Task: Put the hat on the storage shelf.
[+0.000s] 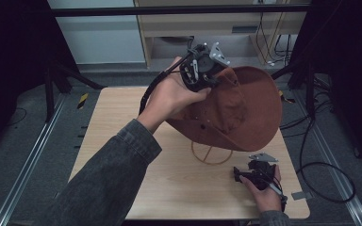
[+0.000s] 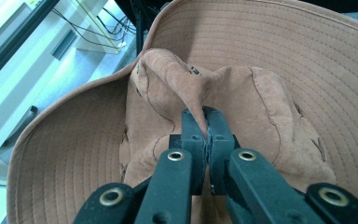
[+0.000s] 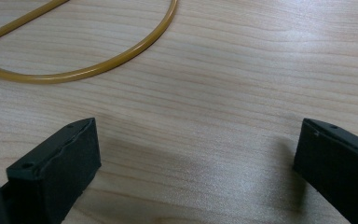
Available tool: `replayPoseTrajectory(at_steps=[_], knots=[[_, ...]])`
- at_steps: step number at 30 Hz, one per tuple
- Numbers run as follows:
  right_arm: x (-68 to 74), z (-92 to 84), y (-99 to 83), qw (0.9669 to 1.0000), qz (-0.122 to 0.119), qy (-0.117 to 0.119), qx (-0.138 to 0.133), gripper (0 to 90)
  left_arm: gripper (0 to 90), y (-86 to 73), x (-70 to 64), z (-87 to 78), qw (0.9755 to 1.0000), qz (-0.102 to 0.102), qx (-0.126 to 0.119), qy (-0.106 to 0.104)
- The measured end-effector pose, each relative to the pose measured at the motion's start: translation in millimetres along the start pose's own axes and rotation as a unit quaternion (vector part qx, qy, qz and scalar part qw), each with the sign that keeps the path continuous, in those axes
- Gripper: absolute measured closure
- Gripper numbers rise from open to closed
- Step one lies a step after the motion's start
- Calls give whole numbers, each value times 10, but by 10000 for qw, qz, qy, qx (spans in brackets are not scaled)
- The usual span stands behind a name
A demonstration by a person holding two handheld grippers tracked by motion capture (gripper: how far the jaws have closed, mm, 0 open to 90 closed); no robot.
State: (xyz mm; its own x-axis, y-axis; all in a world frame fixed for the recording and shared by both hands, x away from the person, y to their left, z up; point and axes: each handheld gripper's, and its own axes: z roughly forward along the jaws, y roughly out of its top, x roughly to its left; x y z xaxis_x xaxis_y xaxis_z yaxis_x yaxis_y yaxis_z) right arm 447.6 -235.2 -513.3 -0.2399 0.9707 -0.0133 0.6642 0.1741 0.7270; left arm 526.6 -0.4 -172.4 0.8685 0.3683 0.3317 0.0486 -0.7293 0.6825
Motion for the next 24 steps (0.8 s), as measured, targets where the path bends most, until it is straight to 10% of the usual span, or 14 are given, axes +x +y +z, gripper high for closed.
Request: replayPoseTrajectory(at_steps=[24], knots=[[-6, 1, 0, 10000, -45, 6, -15, 5, 882, -27, -38, 290, 9996, 116, 214, -173]])
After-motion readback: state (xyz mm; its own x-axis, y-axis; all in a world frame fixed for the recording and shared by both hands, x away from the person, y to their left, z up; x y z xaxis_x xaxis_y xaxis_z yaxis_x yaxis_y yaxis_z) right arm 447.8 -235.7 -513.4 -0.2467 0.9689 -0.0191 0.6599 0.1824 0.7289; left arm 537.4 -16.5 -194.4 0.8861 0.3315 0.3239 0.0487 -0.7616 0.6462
